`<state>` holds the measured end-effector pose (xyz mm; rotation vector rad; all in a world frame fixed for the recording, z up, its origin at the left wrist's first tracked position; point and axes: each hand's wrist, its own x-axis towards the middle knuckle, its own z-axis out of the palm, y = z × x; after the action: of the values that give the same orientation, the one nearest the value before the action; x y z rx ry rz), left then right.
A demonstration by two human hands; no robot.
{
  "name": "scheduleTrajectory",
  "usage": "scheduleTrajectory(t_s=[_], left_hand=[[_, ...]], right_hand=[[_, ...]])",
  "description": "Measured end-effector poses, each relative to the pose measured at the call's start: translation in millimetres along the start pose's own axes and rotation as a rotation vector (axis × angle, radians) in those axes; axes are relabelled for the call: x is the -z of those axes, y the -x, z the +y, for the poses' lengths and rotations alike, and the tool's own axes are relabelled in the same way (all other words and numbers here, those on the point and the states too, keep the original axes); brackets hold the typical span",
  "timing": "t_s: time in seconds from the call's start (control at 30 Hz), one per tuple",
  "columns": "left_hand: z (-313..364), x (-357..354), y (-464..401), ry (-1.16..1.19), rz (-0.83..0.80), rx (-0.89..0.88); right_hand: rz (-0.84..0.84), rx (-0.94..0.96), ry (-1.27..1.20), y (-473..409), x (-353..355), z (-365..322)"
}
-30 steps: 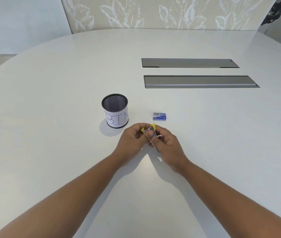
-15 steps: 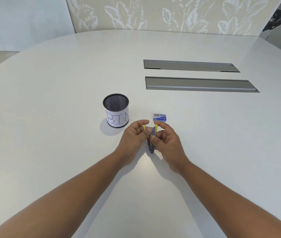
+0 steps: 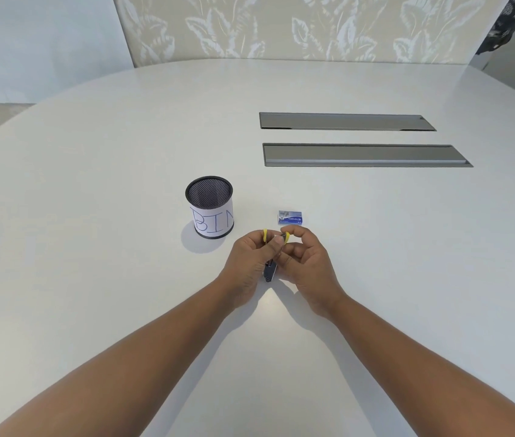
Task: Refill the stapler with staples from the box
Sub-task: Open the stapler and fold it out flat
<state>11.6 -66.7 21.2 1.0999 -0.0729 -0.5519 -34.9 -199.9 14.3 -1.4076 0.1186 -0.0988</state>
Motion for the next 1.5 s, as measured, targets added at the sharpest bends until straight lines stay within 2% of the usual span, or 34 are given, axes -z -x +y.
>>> scheduleTrajectory(t_s=[0.27, 0.5, 0.67, 0.87, 0.97, 1.07, 1.23, 1.37, 1.5], left_hand=[[0, 5, 0, 0.033, 0.04, -0.012], [-4, 9, 1, 0.048, -0.02, -0.042], [-6, 11, -1, -0.03, -0.04, -0.053], [1, 21, 3, 0.155, -0.064, 0.03], [-1, 29, 6, 0.154, -0.068, 0.035], [0, 38, 10, 0.03, -0.105, -0.011], [10, 42, 14, -0.639, -0.116, -0.139], [8, 41, 17, -0.767, -0.126, -0.19], [7, 41, 18, -0.764, -0.097, -0.201]], right_hand=[[0.041, -0.024, 0.002, 2, -3, 1], [-0.007, -0.127, -0.078, 4, 2, -6], [-0.041, -0.04, 0.02, 4, 0, -4], [0.036, 0.148, 0.279, 10, -2, 5], [0.053, 0.19, 0.383, 11, -3, 6], [0.044, 0.224, 0.546, 9, -1, 7], [-0.01, 0.236, 0.745, 4, 8, 6], [-0.031, 0.27, 0.841, 2, 8, 5], [-0.058, 0.304, 0.868, 3, 8, 5]])
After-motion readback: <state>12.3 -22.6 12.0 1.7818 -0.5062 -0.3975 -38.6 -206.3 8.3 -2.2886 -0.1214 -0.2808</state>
